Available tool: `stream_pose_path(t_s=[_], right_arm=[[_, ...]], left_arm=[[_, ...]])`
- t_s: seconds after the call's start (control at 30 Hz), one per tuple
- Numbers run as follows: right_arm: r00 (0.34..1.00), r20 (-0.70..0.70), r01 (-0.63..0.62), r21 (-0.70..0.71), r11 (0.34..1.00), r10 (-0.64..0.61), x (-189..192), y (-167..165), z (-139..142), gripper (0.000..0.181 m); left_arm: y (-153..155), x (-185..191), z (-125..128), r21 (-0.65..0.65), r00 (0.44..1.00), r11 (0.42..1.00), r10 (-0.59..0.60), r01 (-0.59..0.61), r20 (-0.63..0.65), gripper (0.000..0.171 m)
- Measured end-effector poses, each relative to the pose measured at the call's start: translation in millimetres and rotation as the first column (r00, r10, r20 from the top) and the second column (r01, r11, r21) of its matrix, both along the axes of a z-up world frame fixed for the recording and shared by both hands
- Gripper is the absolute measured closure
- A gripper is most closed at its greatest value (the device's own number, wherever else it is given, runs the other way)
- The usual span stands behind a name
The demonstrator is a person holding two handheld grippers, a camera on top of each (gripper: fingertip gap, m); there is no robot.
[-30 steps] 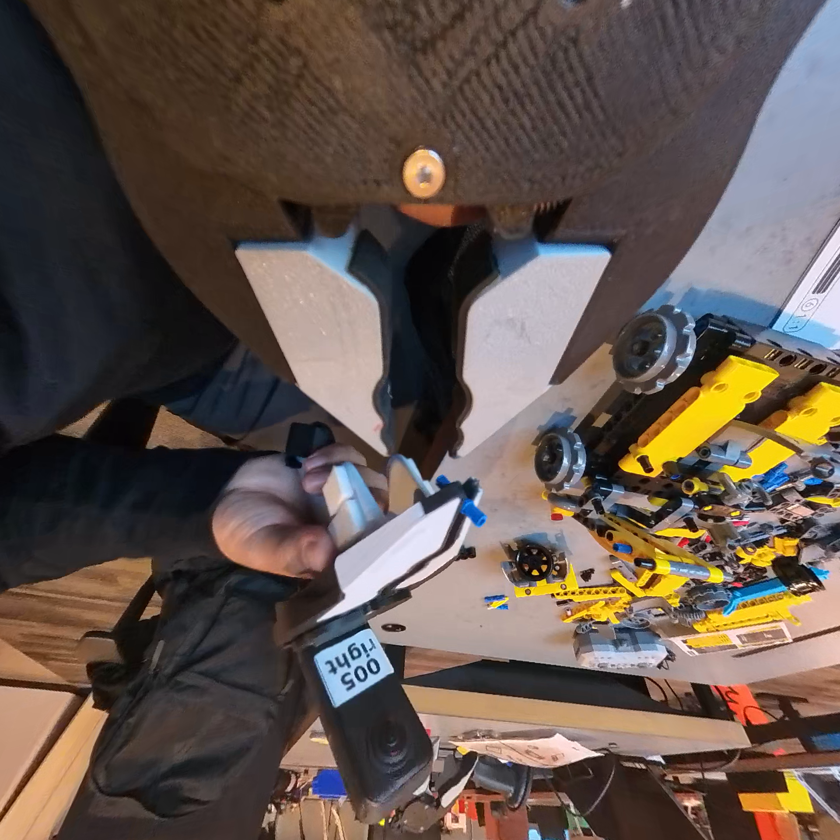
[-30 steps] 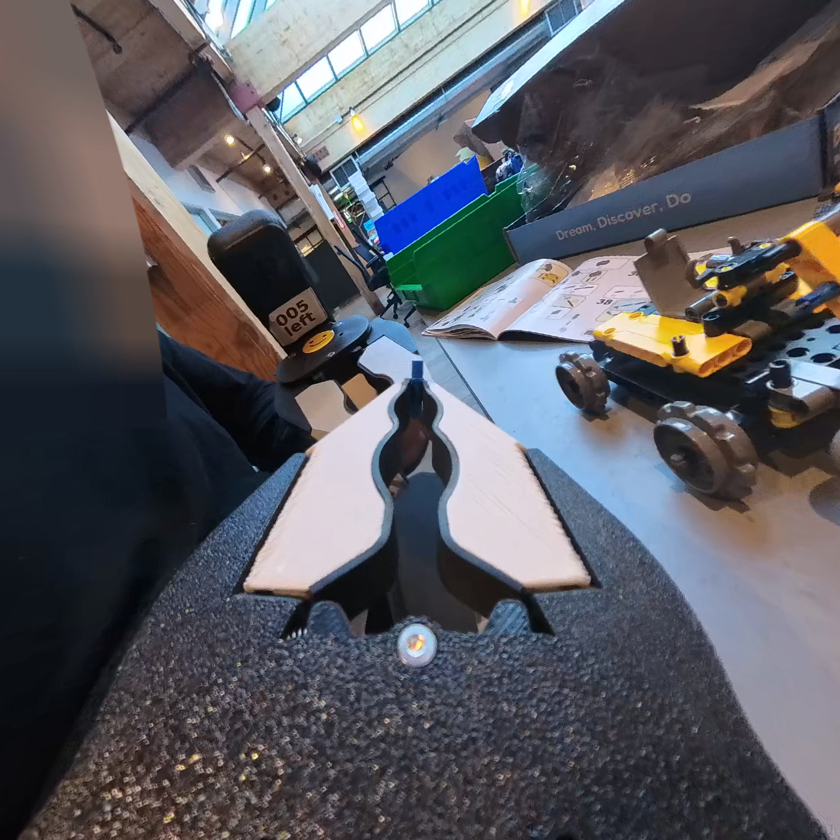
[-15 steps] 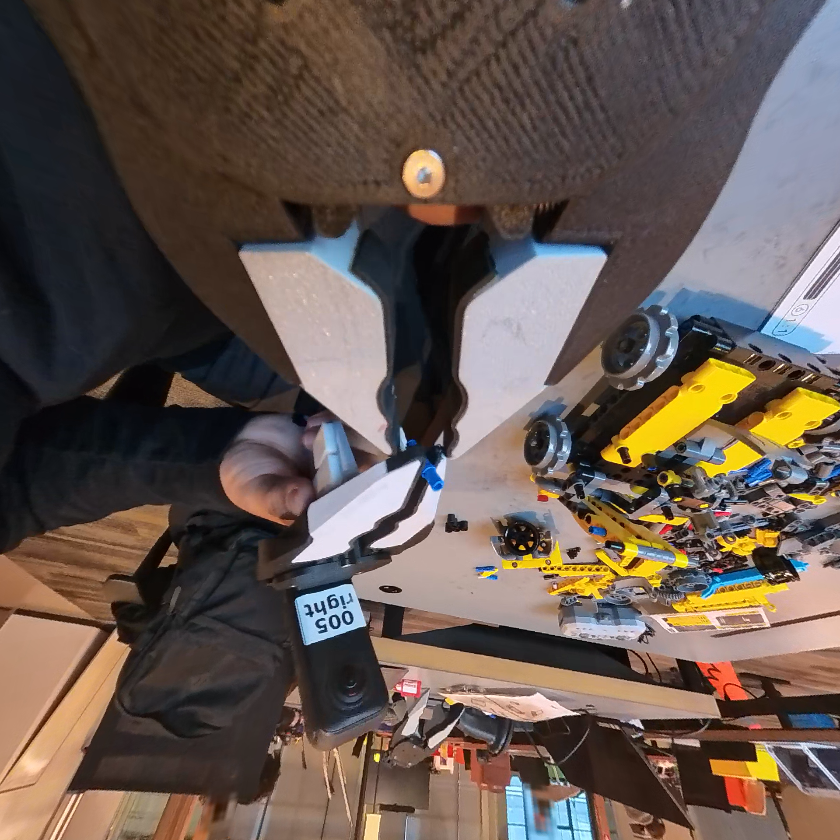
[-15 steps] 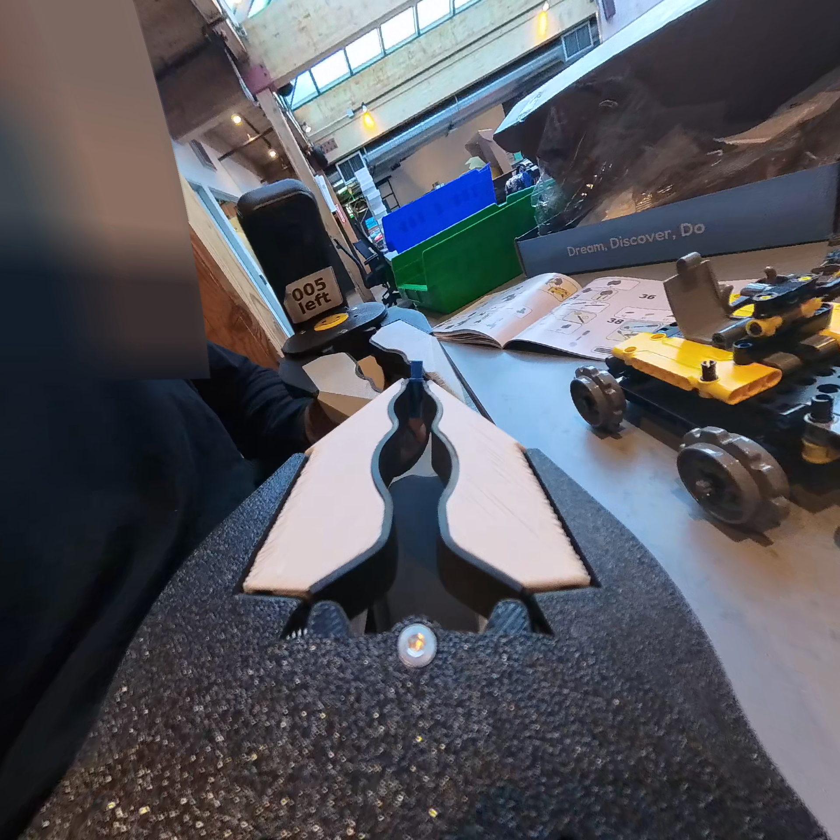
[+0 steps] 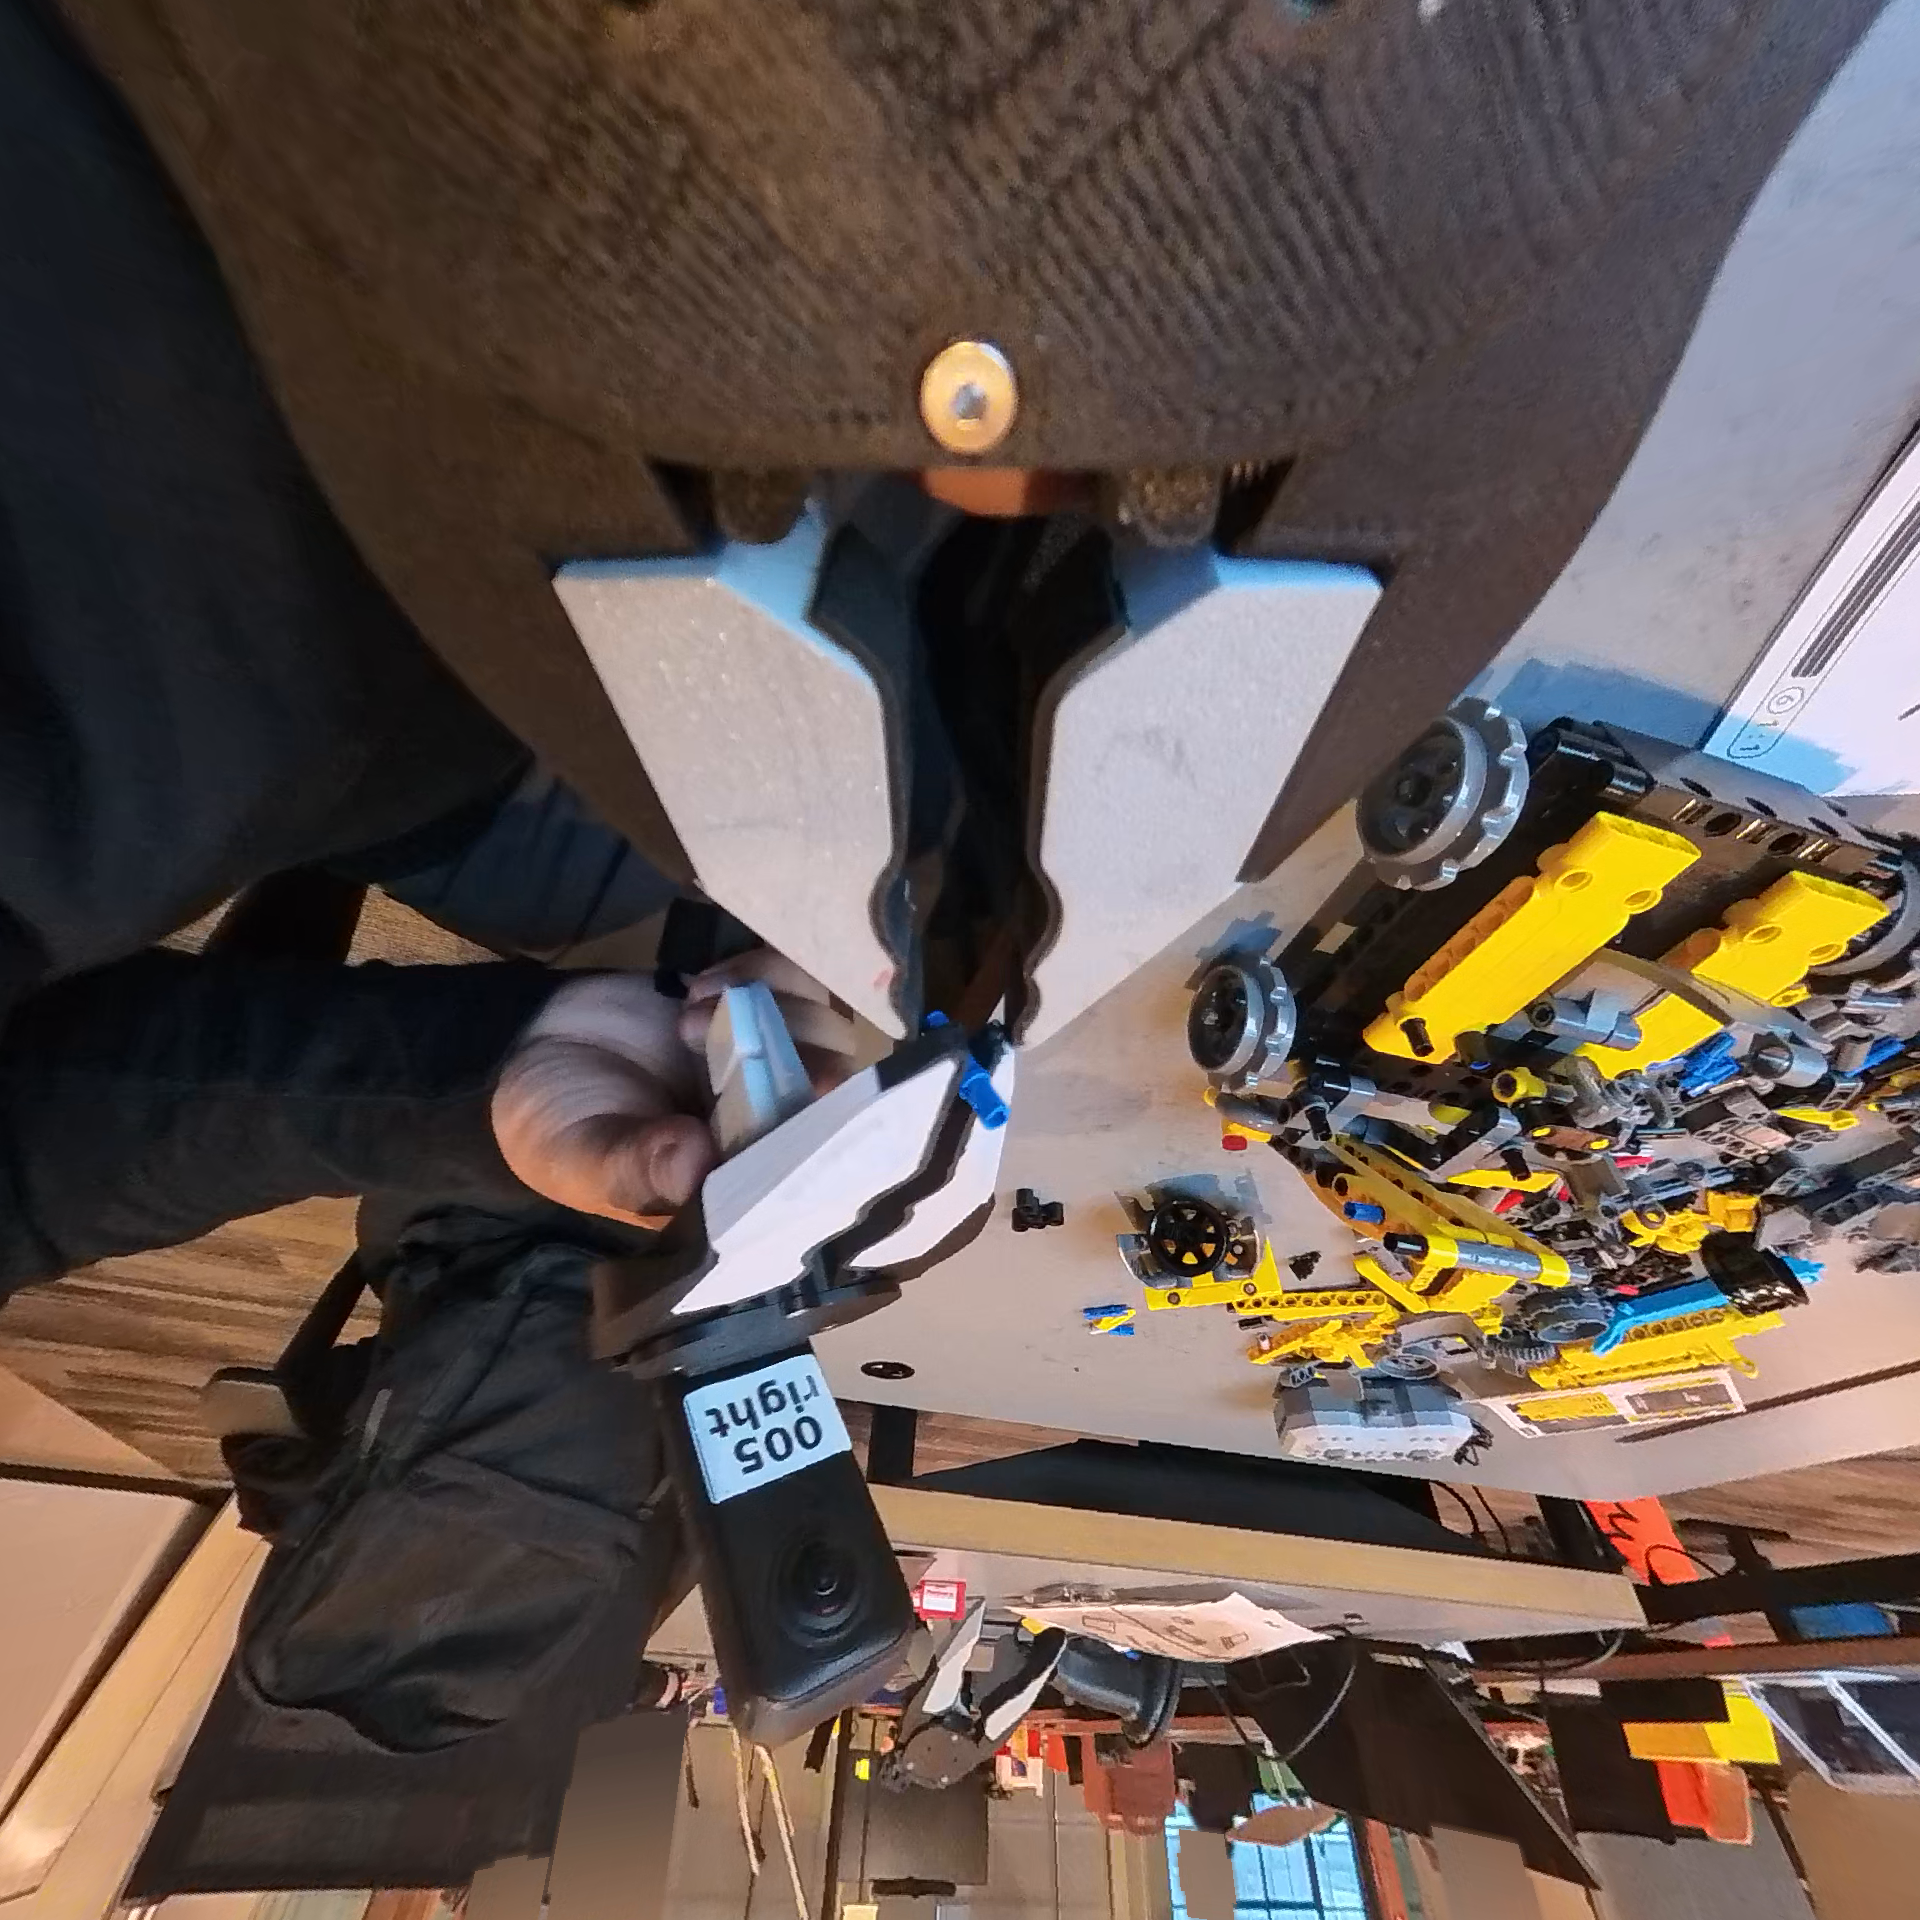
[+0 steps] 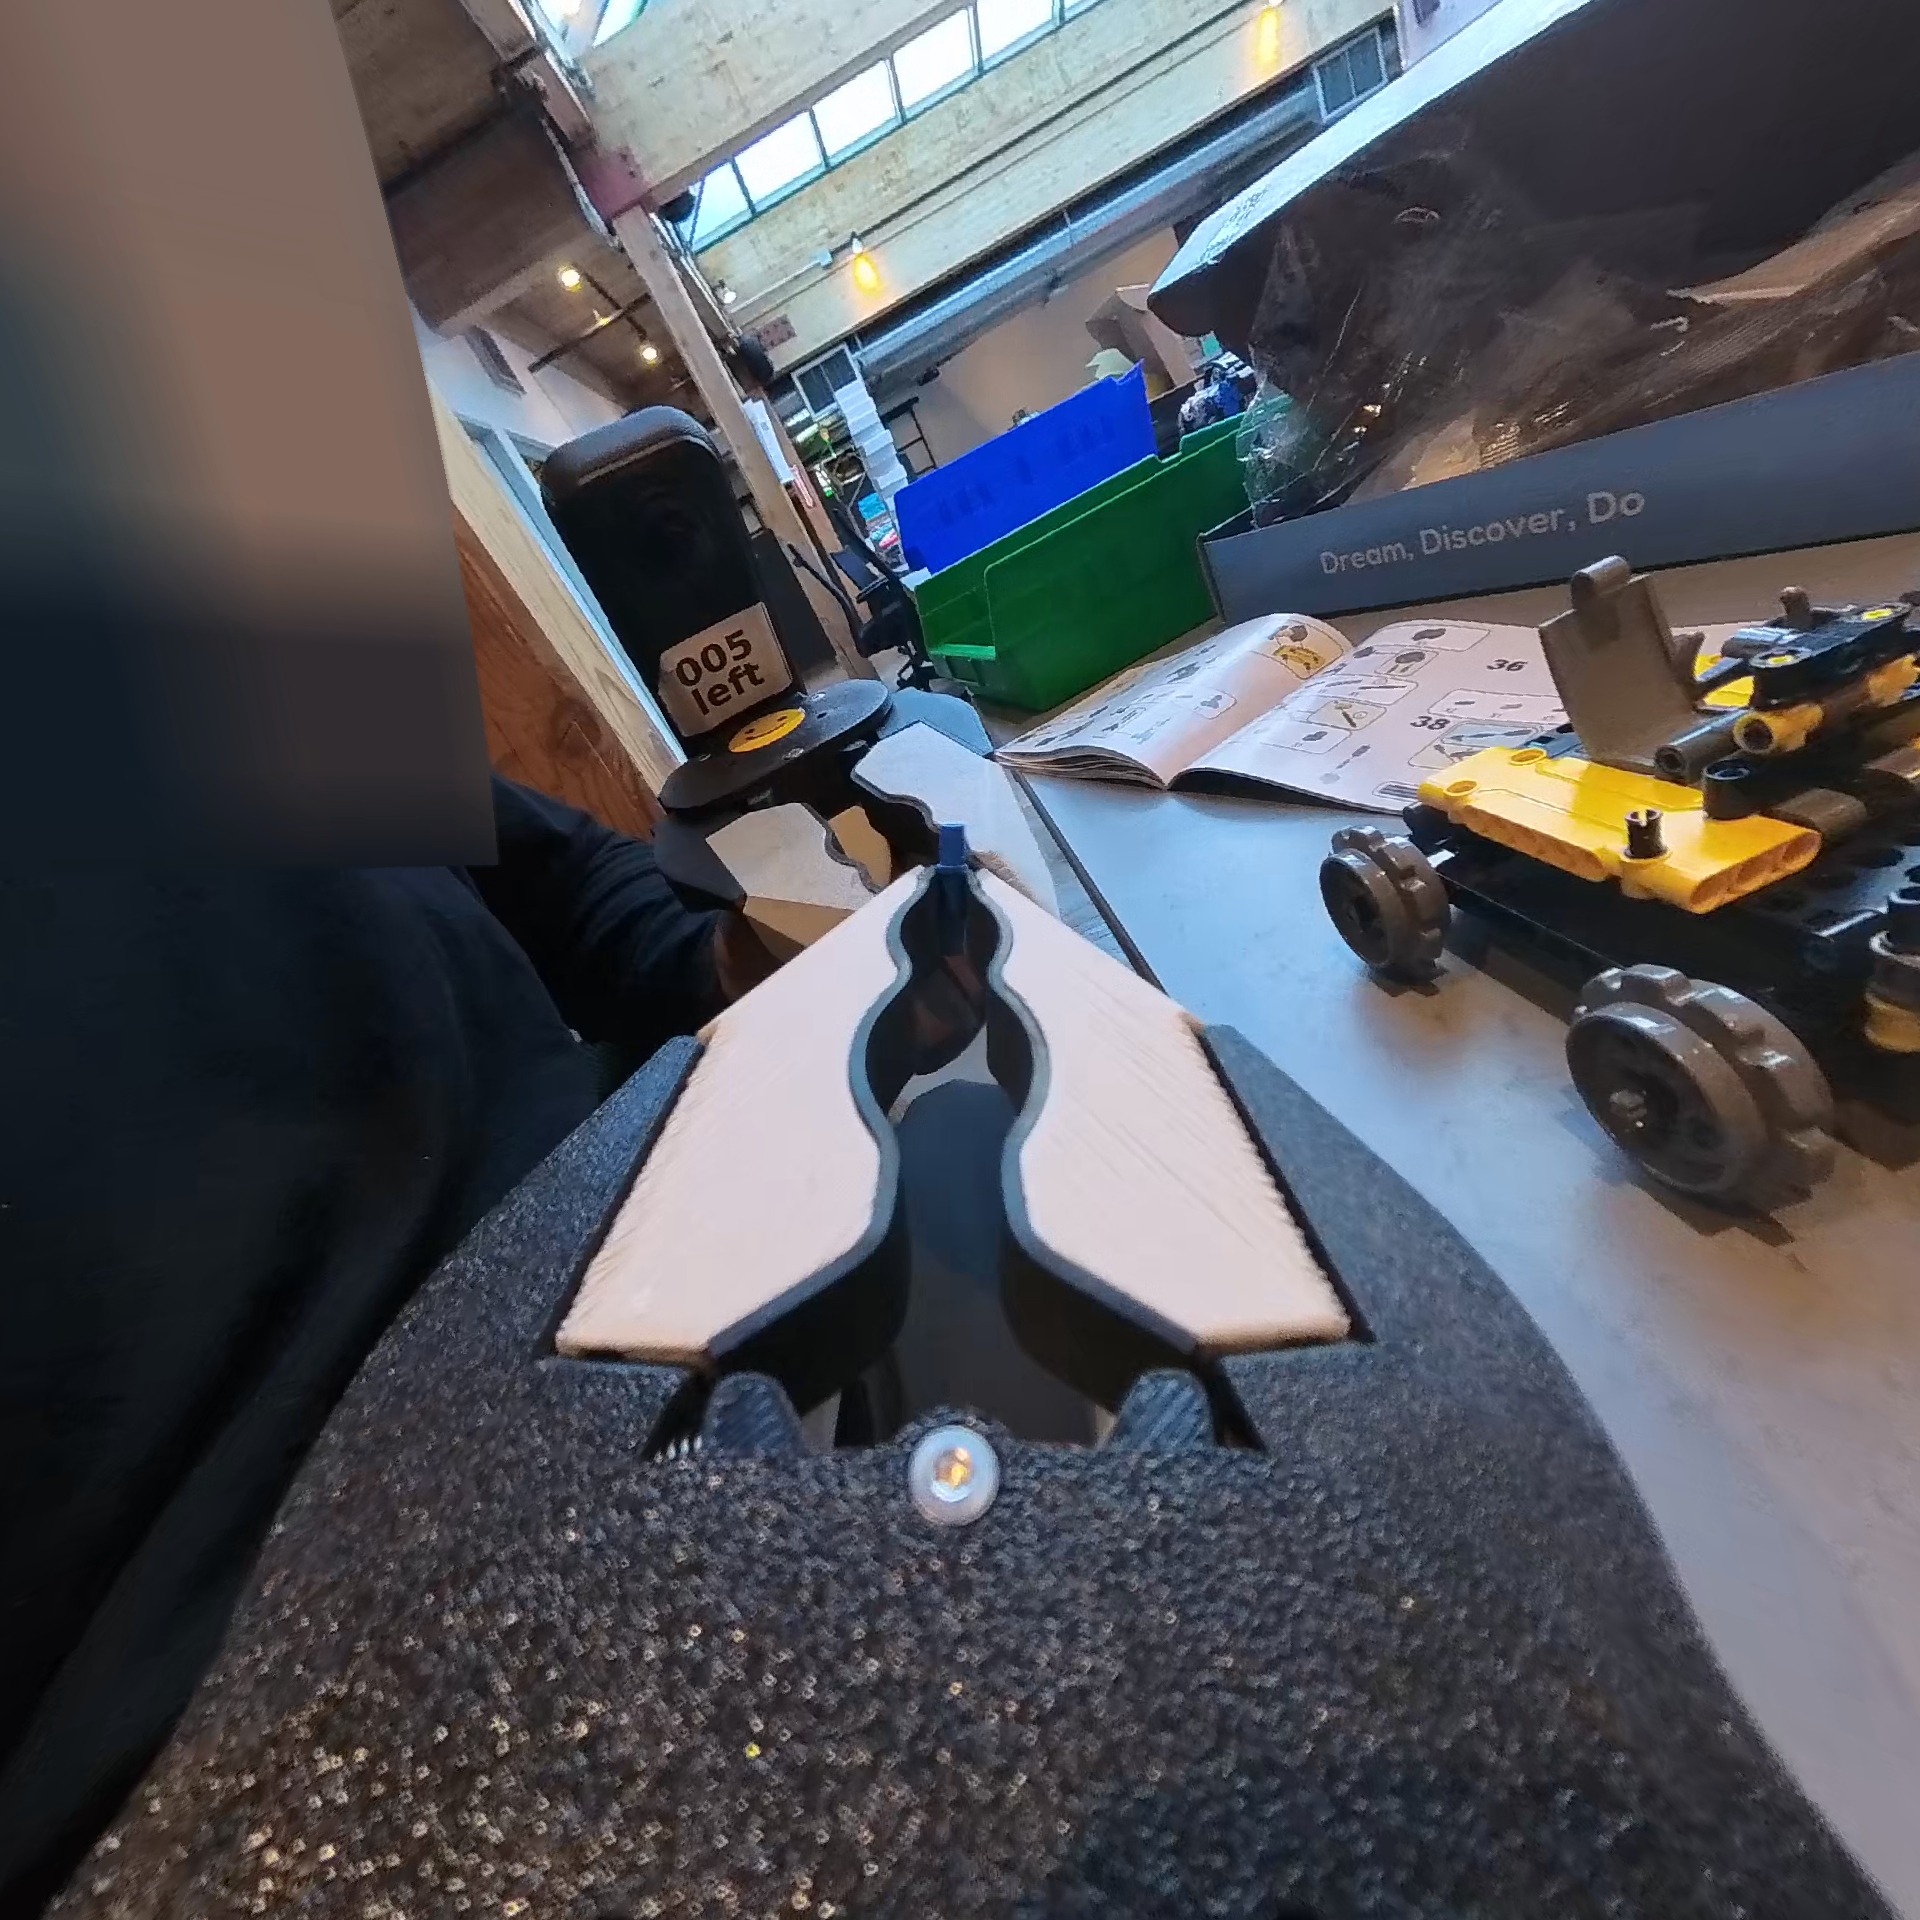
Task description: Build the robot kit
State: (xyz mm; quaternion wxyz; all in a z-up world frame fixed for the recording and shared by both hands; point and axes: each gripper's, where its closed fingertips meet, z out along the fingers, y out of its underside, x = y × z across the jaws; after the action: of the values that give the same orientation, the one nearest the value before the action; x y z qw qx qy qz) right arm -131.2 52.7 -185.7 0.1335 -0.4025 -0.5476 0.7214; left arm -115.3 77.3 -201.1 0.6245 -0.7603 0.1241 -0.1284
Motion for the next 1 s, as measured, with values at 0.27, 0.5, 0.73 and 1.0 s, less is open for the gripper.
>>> stream_pose_path(t_s=[0.27, 0.5, 0.73, 1.0], right_arm=[[1.0, -0.004, 0.001, 0.044, 0.999, -0.001, 1.0, 0.6, -1.7, 0.177], [0.999, -0.02, 0.032, 0.157, 0.987, -0.029, 1.3, 2.8, -4.6, 0.176], [0.999, -0.008, 0.049, 0.155, 0.987, -0.048, -0.7, 6.8, -7.1, 0.177], [0.997, 0.027, 0.072, 0.021, 0.997, -0.073, -5.2, 17.2, -1.4, 0.177]], left_arm=[[-0.6, 0.2, -2.1, -0.006, 1.0, 1.0, -0.005, 0.005, -0.027, 0.159], [-0.9, -0.3, -5.8, -0.021, 0.999, 1.0, -0.008, 0.007, -0.05, 0.162], [-0.2, -1.4, -8.3, -0.03, 0.999, 1.0, -0.005, 0.003, -0.052, 0.169], [3.2, -11.4, -15.9, -0.065, 0.997, 0.997, 0.041, -0.045, -0.058, 0.161]])
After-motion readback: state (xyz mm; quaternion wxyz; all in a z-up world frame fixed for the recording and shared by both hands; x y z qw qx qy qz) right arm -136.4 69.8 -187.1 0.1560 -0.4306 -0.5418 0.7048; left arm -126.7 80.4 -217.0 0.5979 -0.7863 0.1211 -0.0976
